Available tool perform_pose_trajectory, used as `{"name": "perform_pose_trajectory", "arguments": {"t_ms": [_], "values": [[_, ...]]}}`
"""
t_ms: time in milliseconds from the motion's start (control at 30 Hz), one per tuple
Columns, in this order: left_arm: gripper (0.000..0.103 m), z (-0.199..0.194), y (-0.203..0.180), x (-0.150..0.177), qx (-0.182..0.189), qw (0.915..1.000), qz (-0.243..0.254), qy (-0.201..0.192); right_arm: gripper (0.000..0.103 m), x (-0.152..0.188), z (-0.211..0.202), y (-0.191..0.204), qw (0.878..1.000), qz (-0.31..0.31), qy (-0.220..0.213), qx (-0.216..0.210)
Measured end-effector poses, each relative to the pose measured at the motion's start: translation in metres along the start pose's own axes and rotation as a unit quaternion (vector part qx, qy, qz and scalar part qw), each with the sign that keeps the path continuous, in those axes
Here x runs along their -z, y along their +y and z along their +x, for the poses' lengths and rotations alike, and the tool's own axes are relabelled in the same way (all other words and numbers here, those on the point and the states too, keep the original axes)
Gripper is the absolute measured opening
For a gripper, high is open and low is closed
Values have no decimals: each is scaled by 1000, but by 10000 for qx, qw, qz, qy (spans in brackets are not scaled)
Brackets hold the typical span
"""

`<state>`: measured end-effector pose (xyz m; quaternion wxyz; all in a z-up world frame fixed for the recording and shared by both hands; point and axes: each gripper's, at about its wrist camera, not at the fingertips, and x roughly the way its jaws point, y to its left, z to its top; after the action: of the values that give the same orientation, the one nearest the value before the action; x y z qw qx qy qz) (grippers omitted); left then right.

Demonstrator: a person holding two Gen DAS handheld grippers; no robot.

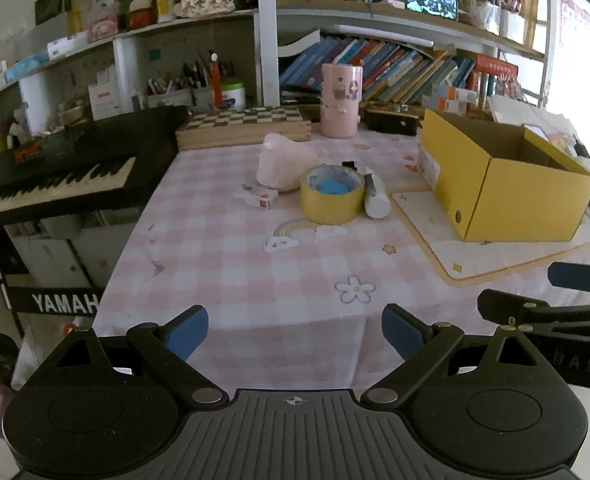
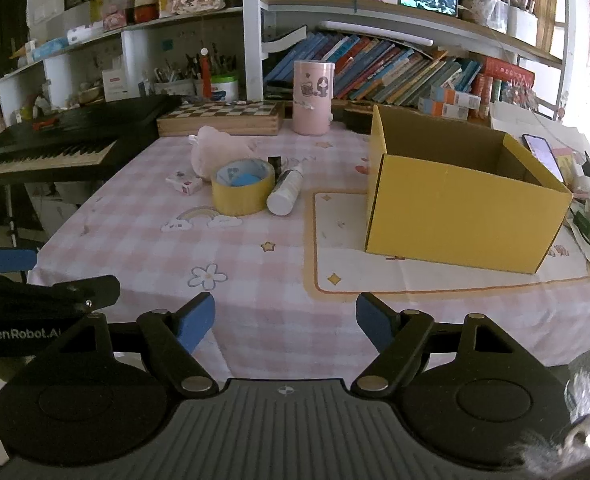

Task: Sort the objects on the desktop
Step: 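Move both open tools back toward the tape roll and remaining items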

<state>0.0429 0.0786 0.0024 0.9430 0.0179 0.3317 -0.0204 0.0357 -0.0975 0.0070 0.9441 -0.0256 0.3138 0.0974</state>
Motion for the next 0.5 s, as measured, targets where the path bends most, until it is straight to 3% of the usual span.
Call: {"name": "perform_pose_trajectory", "arguments": {"t_ms": [500], "values": [[96,21,10,-11,-159,9998,-124,50,76,-15,27,6,9997,-186,64,-127]]}}
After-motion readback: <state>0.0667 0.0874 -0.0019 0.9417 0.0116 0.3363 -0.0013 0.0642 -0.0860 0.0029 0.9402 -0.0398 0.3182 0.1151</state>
